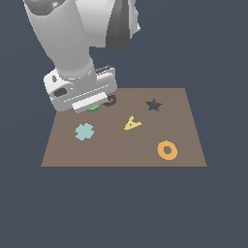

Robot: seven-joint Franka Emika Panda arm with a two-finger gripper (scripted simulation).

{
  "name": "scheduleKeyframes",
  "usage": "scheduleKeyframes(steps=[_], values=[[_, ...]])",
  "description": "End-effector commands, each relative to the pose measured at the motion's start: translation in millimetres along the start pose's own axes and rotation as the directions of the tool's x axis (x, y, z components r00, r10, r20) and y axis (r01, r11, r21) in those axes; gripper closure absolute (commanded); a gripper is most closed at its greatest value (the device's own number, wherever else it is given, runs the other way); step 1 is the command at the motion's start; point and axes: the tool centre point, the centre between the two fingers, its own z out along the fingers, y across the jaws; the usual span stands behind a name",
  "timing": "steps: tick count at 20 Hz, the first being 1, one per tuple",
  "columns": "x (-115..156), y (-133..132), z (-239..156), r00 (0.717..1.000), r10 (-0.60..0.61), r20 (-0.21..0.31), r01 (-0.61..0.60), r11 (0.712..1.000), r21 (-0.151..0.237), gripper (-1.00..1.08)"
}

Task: Insert a designated object into the corresponding slot on a board.

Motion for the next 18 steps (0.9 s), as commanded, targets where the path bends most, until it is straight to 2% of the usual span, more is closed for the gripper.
scheduleKeyframes(steps=[1, 5, 9, 12, 18], values=[[4.4, -4.8, -0.7, 0.992, -0.123, 0.000, 0.123, 0.992, 0.000, 1.08], [9.7, -13.7, -1.5, 0.951, -0.311, 0.000, 0.311, 0.951, -0.001, 1.08], [13.1, -23.5, -2.3, 0.874, -0.486, 0.000, 0.486, 0.874, -0.001, 1.08], [14.4, -31.1, -2.9, 0.796, -0.606, 0.000, 0.606, 0.796, -0.001, 1.08], [13.6, -45.4, -3.9, 0.612, -0.791, 0.000, 0.791, 0.612, 0.000, 1.08]])
